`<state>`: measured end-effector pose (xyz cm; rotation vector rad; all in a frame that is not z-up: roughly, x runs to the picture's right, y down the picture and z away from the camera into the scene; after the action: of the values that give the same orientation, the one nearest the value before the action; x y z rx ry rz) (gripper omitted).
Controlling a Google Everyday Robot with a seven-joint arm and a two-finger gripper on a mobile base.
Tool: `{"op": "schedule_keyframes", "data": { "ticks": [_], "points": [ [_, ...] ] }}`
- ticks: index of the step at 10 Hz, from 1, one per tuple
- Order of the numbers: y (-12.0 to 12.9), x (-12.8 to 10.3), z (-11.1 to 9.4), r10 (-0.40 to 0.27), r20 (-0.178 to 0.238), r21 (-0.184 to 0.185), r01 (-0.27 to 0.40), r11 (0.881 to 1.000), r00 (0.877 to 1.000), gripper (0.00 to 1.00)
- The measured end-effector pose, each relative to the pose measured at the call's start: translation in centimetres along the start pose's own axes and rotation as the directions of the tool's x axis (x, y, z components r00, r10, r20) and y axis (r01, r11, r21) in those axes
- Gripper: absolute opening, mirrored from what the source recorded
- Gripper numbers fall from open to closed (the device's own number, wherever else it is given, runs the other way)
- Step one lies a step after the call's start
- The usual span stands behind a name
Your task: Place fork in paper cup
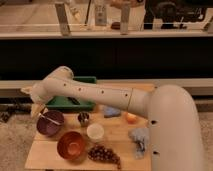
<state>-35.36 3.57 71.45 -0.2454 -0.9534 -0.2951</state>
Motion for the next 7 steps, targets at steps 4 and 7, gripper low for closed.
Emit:
{"op": "schedule_keyframes", "data": {
  "ticks": [4, 7],
  "points": [
    [2.3, 11.4, 0.0, 0.119, -0.015, -0.035, -0.12, 0.992, 0.993, 0.8],
    [4.1, 13.3, 0.6, 0.144, -0.003, -0.081, -0.144, 0.986, 0.99, 0.8]
  ]
}}
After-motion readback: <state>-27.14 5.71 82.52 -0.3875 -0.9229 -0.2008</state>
